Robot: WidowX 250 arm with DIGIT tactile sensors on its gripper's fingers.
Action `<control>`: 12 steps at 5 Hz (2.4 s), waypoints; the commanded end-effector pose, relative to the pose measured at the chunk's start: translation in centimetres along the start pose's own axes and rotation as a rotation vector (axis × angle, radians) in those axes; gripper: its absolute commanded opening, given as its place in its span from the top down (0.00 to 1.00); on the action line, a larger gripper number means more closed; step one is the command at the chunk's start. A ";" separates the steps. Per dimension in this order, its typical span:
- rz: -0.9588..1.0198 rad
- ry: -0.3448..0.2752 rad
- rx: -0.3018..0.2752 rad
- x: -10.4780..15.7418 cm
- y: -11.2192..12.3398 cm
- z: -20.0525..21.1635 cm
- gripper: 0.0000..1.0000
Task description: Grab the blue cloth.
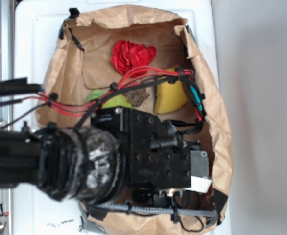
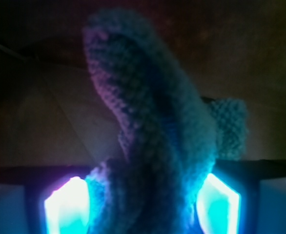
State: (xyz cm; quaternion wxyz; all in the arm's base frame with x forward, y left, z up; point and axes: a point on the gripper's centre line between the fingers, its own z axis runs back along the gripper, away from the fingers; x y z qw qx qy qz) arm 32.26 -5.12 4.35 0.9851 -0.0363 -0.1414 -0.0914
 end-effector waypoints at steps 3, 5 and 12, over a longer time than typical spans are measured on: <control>0.090 -0.033 0.033 1.6 3.1 4.4 1.00; 0.203 -0.056 0.060 1.1 6.6 8.9 1.00; 0.274 0.024 0.064 -1.8 6.5 17.1 1.00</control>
